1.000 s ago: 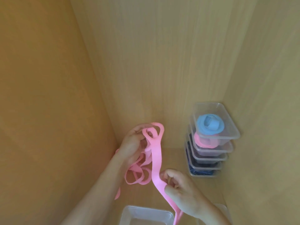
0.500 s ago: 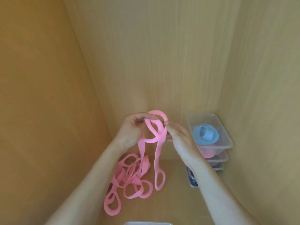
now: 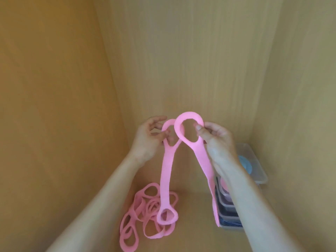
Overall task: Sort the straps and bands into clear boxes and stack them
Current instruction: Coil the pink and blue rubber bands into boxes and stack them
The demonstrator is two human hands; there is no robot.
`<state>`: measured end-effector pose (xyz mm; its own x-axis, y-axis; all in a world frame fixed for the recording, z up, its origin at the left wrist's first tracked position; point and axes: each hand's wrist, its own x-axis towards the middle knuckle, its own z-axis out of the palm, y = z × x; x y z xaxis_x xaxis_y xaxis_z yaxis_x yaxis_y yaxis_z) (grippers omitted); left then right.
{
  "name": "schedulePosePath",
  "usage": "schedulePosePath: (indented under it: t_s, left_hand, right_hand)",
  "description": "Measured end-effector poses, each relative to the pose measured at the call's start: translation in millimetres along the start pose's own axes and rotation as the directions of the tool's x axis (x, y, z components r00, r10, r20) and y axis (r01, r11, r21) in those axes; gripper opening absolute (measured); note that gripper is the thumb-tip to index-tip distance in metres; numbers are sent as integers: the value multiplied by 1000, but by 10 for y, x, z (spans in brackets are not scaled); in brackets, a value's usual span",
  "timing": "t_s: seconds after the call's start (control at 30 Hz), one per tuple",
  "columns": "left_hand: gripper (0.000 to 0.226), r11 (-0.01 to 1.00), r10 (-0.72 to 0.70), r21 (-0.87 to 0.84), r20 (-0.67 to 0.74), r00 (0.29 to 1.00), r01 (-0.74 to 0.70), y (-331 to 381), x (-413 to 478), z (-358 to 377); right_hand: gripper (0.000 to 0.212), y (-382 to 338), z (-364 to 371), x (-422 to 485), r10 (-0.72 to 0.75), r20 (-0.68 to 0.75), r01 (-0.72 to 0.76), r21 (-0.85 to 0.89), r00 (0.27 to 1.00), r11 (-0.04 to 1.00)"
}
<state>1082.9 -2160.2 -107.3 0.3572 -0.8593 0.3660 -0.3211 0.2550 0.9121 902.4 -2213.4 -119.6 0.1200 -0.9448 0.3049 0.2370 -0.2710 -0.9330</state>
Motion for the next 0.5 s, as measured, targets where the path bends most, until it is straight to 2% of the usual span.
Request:
schedulePosePath:
  t_s: [0.07,0.17,0.27,0.37,0.5]
  left_hand:
    - [32,1000,-14,-19,10,1000,14,54,14,3]
    - [35,988,-29,-148,80,996,40,121,15,39]
    - [46,934,-53,-342,159,986,106,172,-21,73]
    - [30,853,-45,-499,225,973,155,185,-37,82]
    - [37,782,-84,-572,294,952,246,166,-58,60]
  right_hand:
    - [17,-73,30,-22,5,56,-6,19,998,1000]
    - [12,-134,127,-30,19,87,-24,62,996,998]
    - [9,-103,218,-13,18,39,-20,60,999,998]
    - [9,-39,267,-7,23,-31,-22,36,999,999]
    - [13,25,277,-11,42,-75,-41,20,996,999]
